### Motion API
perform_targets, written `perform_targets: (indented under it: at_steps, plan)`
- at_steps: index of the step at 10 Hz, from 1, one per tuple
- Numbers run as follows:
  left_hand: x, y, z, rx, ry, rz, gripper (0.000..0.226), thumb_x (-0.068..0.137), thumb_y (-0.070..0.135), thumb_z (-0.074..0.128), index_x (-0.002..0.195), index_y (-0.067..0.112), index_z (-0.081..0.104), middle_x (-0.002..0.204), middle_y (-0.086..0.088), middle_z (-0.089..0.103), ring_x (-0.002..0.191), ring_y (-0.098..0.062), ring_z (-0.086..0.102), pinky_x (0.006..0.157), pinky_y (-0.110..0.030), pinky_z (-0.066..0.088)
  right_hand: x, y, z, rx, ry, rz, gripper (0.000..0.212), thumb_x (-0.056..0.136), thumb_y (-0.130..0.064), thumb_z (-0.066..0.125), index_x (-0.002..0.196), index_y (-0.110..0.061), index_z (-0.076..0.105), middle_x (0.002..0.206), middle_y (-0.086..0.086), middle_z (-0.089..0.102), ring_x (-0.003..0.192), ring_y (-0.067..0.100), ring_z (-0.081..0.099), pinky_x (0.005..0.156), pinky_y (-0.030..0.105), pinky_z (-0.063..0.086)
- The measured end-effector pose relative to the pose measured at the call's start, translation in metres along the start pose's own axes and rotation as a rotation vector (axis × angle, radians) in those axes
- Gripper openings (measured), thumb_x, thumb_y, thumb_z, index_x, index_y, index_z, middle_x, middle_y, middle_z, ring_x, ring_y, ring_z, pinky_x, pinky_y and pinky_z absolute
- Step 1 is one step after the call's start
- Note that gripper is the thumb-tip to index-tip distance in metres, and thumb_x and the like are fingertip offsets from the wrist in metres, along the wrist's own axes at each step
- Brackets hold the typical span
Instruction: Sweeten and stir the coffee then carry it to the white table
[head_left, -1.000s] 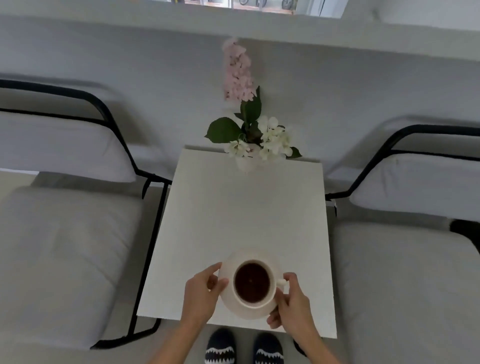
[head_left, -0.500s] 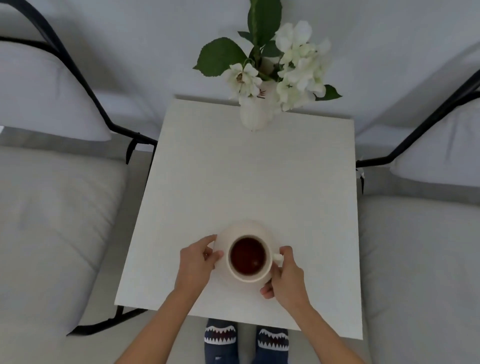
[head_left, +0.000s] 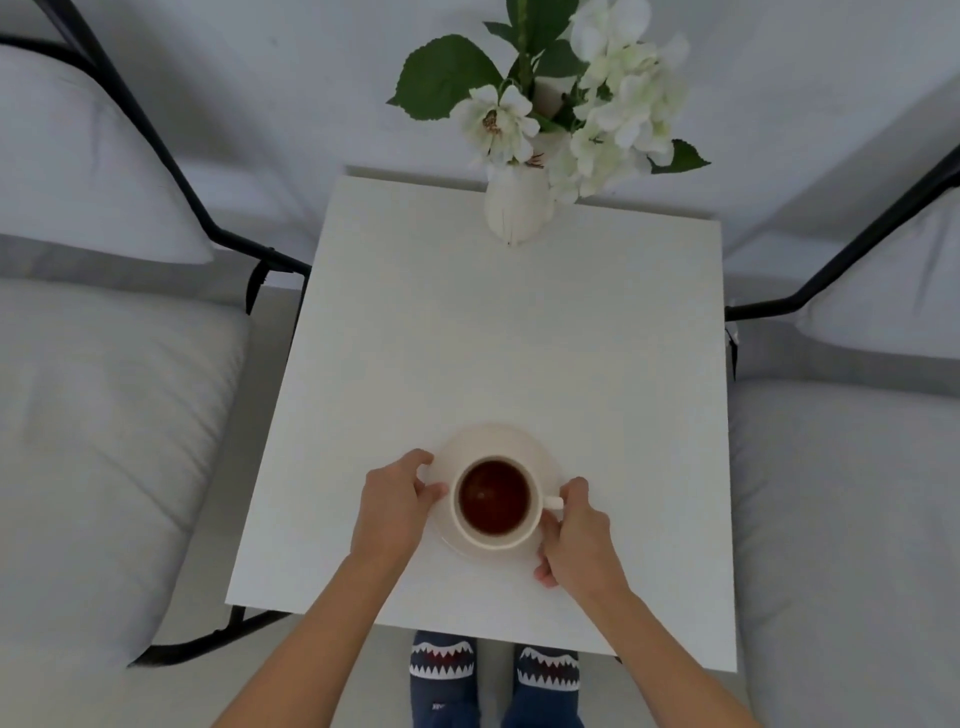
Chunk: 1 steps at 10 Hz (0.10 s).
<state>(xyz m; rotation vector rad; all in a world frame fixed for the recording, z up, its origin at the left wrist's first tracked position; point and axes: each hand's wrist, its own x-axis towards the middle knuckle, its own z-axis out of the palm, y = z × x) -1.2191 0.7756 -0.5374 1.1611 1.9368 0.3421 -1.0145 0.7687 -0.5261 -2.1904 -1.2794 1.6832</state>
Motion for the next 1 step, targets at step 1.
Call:
perform_targets:
  at_steps: [1]
  plan:
    - [-0.0047, 0.0006, -0.0023, 0.101, 0.030, 0.036, 0.036, 0.090, 0.026, 0.072, 0.122, 0.013, 0.060, 0.075, -0.002, 0.064, 0.073, -0.020, 0.062, 0.069, -0.029, 0.048, -0.0080, -0.0154, -0.0318, -0.116, 0.049, 0.040, 0.017, 0.100, -0.015, 0.052, 0.111, -0.010, 0.040, 0.091, 0.018, 0.062, 0.063, 0.028, 0.061, 0.044, 0.031, 0.055]
